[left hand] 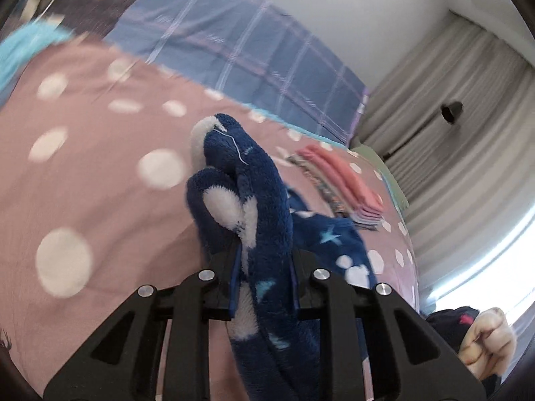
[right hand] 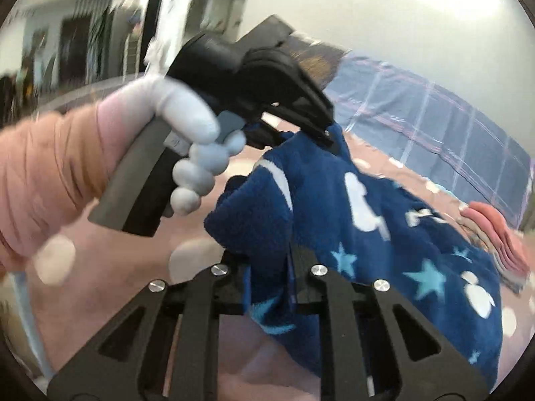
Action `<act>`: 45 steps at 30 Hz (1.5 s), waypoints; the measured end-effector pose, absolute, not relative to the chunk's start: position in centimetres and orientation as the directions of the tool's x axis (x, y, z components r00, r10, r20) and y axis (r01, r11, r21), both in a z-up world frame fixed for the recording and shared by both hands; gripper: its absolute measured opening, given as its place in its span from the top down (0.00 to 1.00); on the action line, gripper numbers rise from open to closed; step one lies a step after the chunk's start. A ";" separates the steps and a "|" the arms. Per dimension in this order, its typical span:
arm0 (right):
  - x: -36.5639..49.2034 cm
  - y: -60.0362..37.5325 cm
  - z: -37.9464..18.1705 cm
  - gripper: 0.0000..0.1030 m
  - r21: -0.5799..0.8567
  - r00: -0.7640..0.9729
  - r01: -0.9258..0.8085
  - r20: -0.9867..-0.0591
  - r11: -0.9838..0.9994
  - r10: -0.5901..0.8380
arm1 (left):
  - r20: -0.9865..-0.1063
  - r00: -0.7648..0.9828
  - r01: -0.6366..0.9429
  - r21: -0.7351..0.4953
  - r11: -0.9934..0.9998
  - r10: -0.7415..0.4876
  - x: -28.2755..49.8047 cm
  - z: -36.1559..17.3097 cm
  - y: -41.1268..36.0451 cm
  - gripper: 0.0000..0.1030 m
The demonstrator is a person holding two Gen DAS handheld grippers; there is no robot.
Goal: Fold small clothes
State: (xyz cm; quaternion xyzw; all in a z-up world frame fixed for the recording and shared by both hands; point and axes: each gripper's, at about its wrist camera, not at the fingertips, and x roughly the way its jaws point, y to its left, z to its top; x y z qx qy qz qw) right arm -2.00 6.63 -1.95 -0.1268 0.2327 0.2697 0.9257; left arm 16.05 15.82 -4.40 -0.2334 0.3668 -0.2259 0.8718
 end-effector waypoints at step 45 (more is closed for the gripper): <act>-1.8 -28.4 -6.9 0.88 0.700 0.729 -0.190 -0.369 0.688 0.577 | -0.727 0.548 0.515 -0.097 0.852 -0.414 17.2 -7.0 -11.2 0.84</act>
